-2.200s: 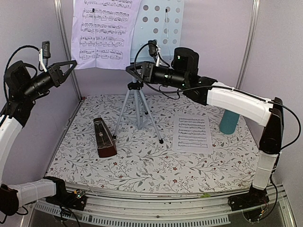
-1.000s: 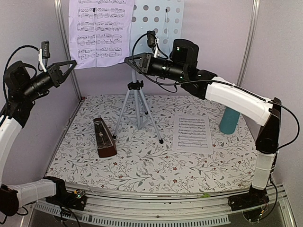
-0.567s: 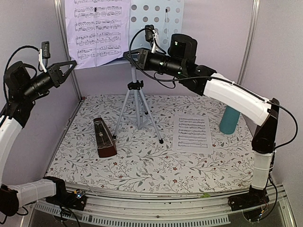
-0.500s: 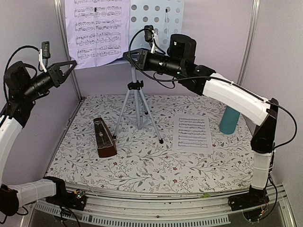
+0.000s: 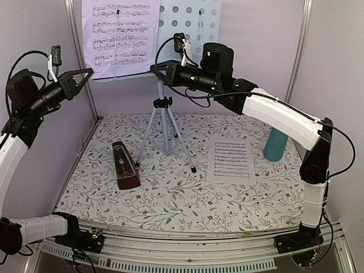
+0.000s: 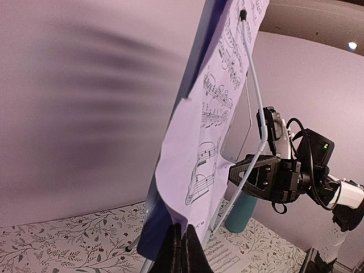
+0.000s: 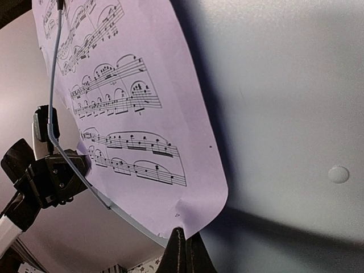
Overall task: Set up the instrument practice props
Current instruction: Adjust the sheet music on the music stand, then adjust the music stand at the center of the board.
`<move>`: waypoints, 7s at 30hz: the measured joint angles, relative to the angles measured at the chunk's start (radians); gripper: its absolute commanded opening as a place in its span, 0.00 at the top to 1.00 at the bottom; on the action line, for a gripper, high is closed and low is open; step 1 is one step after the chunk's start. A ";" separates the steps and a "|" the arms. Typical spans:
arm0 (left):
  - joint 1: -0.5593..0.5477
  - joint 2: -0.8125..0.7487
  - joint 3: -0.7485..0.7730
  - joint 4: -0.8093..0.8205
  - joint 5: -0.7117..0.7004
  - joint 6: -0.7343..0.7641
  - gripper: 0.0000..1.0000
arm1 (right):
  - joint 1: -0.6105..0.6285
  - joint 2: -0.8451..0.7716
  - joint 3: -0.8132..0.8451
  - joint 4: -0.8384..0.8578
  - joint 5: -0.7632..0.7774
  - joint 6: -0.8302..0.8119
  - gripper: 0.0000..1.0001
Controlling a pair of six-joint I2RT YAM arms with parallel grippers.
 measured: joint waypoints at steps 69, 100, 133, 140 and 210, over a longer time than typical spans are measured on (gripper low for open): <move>-0.048 0.041 0.018 -0.001 -0.060 0.002 1.00 | -0.013 0.001 -0.034 0.032 0.056 -0.047 1.00; -0.050 -0.070 -0.024 -0.020 -0.140 0.023 0.60 | -0.019 -0.144 -0.212 0.026 0.081 -0.061 0.52; -0.506 -0.225 -0.528 0.035 -0.342 0.005 0.50 | -0.209 -0.673 -1.223 0.053 0.300 0.026 0.01; -0.647 -0.016 -0.528 0.137 -0.463 0.004 0.50 | -0.212 -0.682 -1.243 0.053 0.307 0.007 0.00; -0.738 0.177 -0.616 0.270 -0.632 -0.135 0.51 | 0.013 0.032 -0.987 0.204 0.379 -0.296 1.00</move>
